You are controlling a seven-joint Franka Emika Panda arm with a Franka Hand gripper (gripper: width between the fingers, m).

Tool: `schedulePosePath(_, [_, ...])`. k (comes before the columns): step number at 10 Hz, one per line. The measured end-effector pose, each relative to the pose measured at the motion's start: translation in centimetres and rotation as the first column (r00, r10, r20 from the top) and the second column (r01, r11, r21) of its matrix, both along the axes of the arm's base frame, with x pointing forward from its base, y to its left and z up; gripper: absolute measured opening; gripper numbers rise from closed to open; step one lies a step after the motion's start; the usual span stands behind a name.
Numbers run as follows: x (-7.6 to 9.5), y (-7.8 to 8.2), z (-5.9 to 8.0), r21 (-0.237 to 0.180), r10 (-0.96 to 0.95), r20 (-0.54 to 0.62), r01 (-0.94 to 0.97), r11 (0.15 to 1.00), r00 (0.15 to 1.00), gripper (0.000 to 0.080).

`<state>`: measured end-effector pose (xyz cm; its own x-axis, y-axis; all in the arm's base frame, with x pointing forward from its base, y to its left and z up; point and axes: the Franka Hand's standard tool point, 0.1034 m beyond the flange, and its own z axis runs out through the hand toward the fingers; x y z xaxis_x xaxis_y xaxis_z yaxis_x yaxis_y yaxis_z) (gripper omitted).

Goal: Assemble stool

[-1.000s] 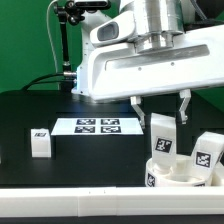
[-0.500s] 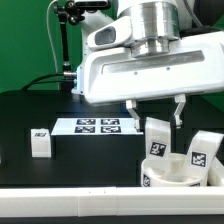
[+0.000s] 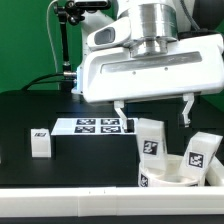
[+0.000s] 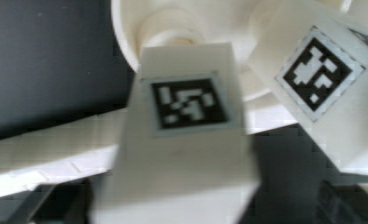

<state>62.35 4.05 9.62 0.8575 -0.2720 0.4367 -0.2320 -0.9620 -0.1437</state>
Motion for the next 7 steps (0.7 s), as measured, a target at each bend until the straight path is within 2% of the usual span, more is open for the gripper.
schedulePosePath(3, [0.1, -0.1, 0.3, 0.006, 0.001, -0.011, 0.0, 1.0, 1.0, 0.0648])
schedulePosePath(7, [0.2, -0.3, 2.8, 0.045, 0.016, -0.08, -0.013, 0.999, 0.997, 0.0649])
